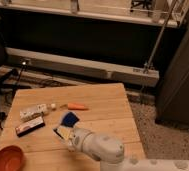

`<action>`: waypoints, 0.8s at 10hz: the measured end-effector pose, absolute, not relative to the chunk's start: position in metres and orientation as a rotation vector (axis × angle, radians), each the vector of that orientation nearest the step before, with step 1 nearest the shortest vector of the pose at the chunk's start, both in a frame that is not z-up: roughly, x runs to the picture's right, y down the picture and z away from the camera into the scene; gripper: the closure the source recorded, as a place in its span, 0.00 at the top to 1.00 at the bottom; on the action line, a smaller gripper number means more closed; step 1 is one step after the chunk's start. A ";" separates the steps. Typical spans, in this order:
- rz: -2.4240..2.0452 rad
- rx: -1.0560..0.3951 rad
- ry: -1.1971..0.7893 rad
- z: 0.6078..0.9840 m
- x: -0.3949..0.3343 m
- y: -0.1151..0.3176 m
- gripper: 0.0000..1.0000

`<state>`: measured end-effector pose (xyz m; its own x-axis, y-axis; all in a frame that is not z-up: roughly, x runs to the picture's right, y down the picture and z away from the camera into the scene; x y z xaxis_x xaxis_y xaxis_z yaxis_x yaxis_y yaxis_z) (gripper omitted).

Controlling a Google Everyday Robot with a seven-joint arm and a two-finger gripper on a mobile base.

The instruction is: Place the white sponge in the ceramic cup

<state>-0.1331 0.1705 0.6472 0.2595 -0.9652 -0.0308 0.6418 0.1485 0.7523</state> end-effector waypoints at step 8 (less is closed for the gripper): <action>-1.335 0.655 -0.353 0.637 -0.126 0.175 0.00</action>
<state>-0.1259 0.1752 0.6371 0.2185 -0.9675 -0.1274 0.7778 0.0939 0.6215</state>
